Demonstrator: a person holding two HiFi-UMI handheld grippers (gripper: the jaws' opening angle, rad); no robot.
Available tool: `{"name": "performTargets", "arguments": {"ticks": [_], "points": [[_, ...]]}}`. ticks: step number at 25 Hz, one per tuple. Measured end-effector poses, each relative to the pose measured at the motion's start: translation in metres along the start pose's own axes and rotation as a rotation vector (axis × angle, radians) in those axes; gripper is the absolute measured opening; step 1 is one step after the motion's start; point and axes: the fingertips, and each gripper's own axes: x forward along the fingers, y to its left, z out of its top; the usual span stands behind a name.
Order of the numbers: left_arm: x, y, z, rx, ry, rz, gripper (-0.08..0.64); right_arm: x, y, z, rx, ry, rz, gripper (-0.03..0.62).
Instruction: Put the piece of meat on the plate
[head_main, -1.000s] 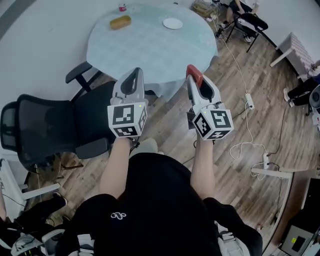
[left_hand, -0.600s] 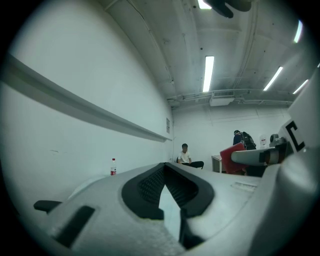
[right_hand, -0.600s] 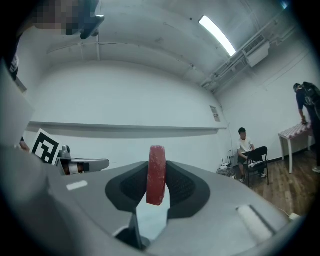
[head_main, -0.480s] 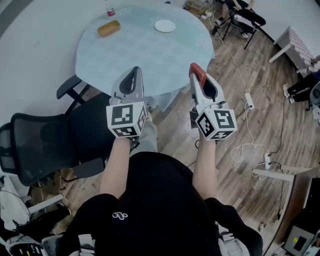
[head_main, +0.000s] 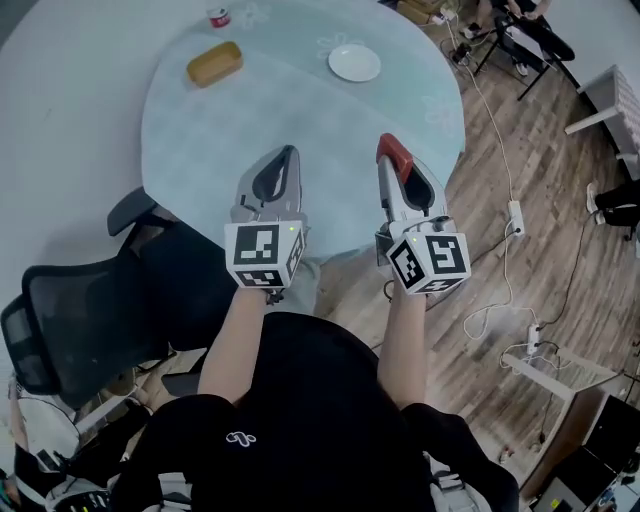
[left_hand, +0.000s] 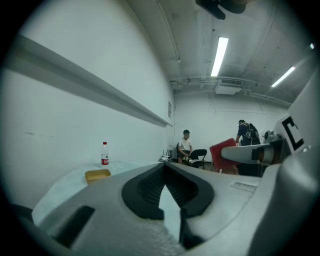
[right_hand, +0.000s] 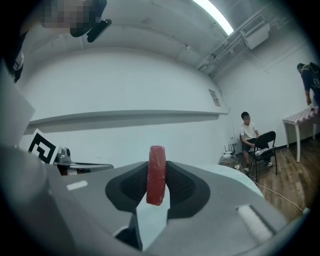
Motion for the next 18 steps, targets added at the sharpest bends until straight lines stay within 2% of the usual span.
{"name": "performTargets", "arguments": {"ticks": [4,8,13,18], "points": [[0.05,0.028,-0.011,-0.023,0.051,-0.002,0.0,0.061,-0.01,-0.013,0.024,0.055,0.023,0.1],[0.096,0.041,-0.017,-0.056,0.095,-0.018,0.0,0.095,-0.028,-0.017,0.006,0.123,0.002,0.101],[0.144,0.013,-0.056,-0.098,0.168,-0.044,0.0,0.113,-0.083,-0.059,0.085,0.246,-0.015,0.1],[0.157,0.011,-0.083,-0.141,0.213,-0.002,0.0,0.162,-0.129,-0.106,0.142,0.367,0.029,0.1]]}}
